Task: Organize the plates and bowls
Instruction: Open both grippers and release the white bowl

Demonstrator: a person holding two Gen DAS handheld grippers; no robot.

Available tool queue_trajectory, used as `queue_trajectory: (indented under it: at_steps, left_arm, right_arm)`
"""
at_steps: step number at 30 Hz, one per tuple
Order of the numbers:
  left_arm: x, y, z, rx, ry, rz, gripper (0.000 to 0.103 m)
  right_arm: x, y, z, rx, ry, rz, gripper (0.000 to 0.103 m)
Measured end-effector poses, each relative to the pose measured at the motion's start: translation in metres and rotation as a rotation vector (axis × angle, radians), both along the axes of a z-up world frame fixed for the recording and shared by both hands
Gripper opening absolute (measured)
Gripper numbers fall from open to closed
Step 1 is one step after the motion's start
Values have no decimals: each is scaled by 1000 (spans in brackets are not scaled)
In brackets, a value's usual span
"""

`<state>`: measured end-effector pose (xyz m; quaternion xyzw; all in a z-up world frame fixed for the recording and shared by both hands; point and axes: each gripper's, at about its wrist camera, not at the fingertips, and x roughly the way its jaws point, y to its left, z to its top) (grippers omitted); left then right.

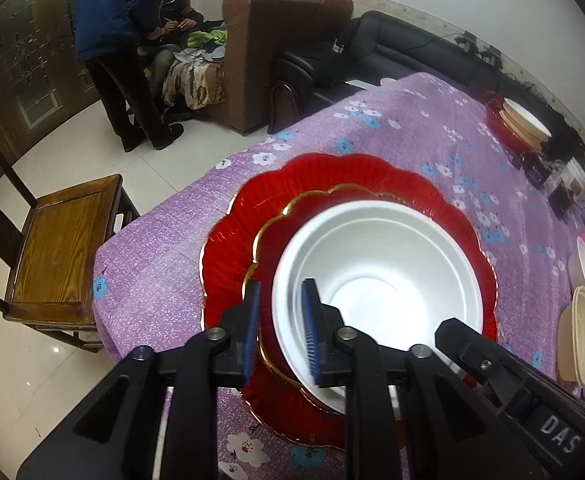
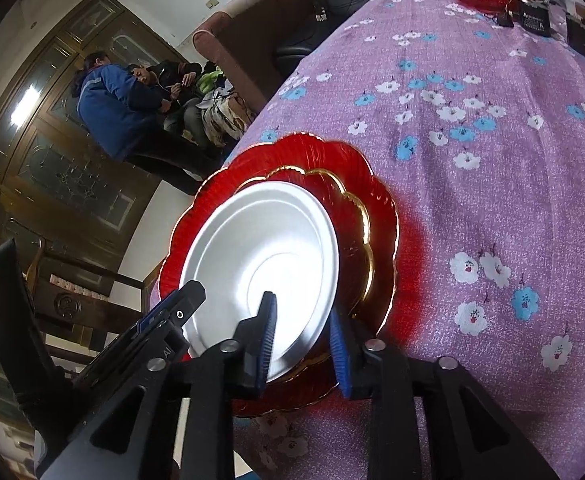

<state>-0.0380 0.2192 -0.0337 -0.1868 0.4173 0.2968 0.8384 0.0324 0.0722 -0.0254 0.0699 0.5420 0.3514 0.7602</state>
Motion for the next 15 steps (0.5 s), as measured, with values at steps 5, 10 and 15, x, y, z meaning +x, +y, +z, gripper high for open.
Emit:
queue_trajectory:
  at_steps: [5,10,15]
  left_arm:
    - [-7,2,8,14,-48,39,59]
    - [-8,-1,14,18,-68,37,61]
    - [-7,-9,20,-1,-99,21,63]
  right_arm:
    - [-2,-12,15,46,-63,-51,69]
    - [-1,-31,25,109,-88,-126,83]
    - [2,-51,27,145,-86,-196,91]
